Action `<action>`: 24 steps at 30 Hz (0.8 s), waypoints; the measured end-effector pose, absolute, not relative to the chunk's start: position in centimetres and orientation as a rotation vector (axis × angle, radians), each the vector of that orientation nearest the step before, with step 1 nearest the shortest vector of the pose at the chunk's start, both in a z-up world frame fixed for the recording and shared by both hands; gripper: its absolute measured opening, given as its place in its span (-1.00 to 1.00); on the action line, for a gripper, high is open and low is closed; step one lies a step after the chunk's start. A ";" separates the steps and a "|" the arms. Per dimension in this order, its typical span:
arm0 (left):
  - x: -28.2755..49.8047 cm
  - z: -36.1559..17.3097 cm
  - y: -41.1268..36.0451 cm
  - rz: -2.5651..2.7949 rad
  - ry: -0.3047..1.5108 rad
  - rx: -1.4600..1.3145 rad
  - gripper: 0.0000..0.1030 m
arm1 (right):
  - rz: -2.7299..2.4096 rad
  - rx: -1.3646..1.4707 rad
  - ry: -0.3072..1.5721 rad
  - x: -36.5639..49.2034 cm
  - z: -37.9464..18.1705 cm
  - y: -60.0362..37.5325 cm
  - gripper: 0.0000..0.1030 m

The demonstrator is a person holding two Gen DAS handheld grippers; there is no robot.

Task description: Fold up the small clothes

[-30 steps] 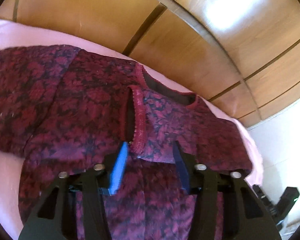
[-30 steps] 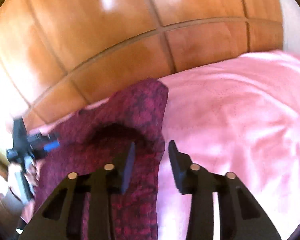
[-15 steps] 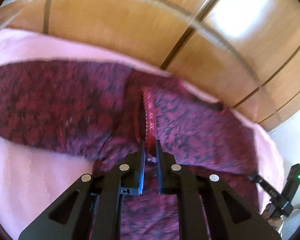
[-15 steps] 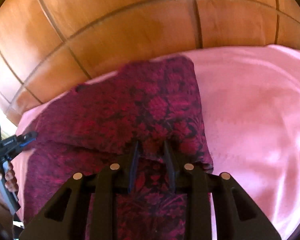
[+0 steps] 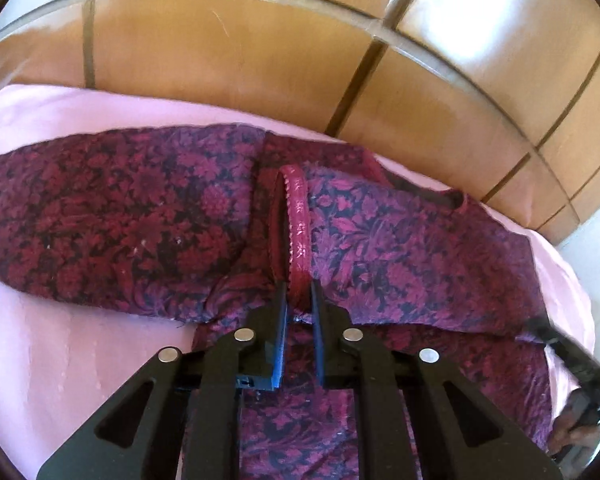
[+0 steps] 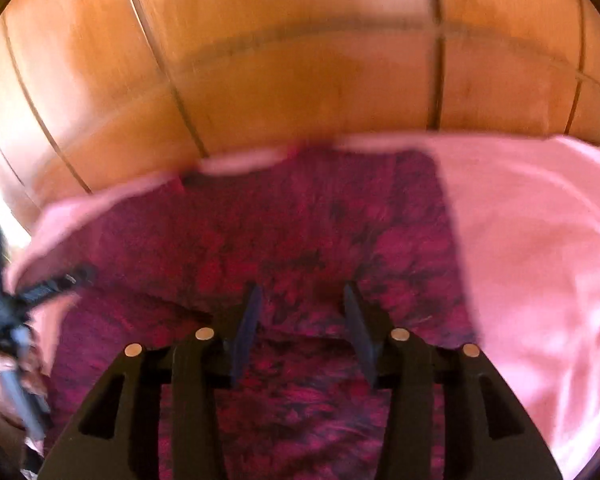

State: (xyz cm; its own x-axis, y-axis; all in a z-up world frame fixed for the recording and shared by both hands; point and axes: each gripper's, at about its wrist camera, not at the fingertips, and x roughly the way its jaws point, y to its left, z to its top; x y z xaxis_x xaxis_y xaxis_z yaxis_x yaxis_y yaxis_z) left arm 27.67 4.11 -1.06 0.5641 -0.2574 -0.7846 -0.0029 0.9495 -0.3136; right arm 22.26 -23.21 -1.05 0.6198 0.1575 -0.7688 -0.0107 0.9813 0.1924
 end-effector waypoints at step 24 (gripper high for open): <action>20.2 -0.6 33.9 0.282 0.723 -1.013 0.29 | 0.230 0.044 0.874 16.7 -5.0 -17.2 0.96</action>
State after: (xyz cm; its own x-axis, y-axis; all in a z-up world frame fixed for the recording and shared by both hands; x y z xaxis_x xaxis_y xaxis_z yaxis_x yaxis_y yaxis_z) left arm 20.16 33.92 -0.63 0.7375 -0.1079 -0.6667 -0.5306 0.5181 -0.6708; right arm 16.70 -17.22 -5.04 0.6185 0.2178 -0.7549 -0.1820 0.9744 0.1321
